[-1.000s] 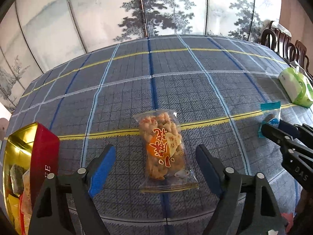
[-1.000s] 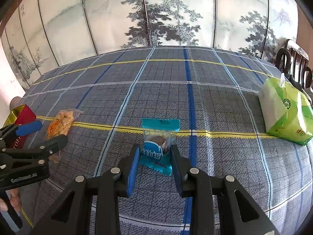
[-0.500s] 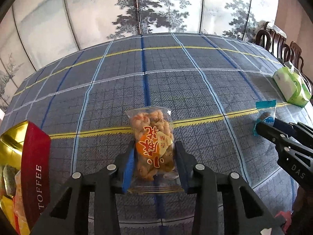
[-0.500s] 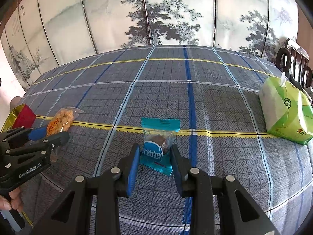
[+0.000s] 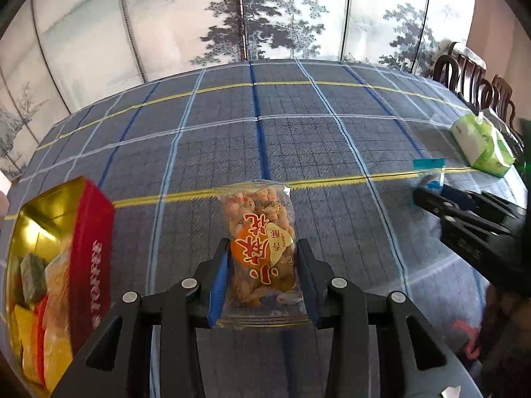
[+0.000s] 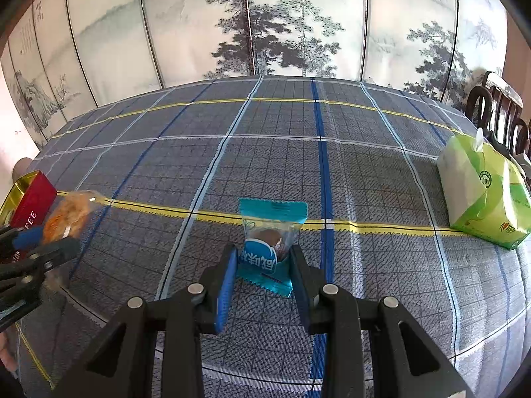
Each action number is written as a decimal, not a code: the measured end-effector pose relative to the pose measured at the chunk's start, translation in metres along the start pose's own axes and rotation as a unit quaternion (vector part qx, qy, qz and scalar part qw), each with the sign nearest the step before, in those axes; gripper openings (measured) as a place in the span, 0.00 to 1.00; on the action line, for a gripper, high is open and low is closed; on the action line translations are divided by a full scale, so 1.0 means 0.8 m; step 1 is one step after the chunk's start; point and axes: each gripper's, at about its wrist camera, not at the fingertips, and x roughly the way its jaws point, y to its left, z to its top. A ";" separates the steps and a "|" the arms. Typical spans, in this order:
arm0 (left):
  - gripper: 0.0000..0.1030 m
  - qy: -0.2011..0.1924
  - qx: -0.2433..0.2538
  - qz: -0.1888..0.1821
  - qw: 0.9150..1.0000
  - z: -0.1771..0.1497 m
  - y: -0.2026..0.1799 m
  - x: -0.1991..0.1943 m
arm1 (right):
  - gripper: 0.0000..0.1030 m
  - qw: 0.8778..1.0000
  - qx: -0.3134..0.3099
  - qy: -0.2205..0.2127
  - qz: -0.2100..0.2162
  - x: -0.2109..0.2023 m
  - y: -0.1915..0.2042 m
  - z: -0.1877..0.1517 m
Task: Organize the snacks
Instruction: 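Carry the small twist bag into the tray and open the left gripper while the right holds the blue packet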
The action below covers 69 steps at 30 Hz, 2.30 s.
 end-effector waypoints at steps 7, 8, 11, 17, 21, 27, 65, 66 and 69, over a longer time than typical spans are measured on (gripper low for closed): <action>0.34 -0.014 -0.007 -0.003 1.000 -0.012 0.012 -0.053 | 0.31 1.000 -0.004 0.001 -0.006 0.000 0.003 0.000; 0.34 -0.019 -0.009 -0.004 1.000 -0.013 0.017 -0.064 | 0.31 1.000 -0.005 0.001 -0.007 0.000 0.003 0.001; 0.34 -0.028 -0.017 0.003 0.999 -0.016 0.030 -0.085 | 0.31 1.000 -0.006 0.002 -0.009 0.000 0.004 0.001; 0.34 -0.042 -0.038 0.021 0.998 -0.018 0.068 -0.116 | 0.31 1.000 -0.010 0.002 -0.014 0.000 0.007 0.000; 0.34 -0.050 -0.045 0.053 0.996 -0.023 0.102 -0.131 | 0.31 1.000 -0.012 0.003 -0.016 -0.001 0.007 0.000; 0.34 -0.037 -0.064 0.090 0.993 -0.038 0.156 -0.133 | 0.32 1.000 -0.014 0.003 -0.019 -0.001 0.007 0.000; 0.34 0.027 -0.097 0.121 0.987 -0.094 0.269 -0.092 | 0.32 0.999 -0.027 0.004 -0.036 -0.002 0.014 0.001; 0.34 0.029 -0.098 0.121 0.987 -0.096 0.269 -0.090 | 0.32 0.999 -0.028 0.004 -0.037 -0.002 0.014 0.001; 0.34 0.035 -0.102 0.119 0.987 -0.101 0.271 -0.084 | 0.32 0.999 -0.028 0.004 -0.038 -0.002 0.015 0.001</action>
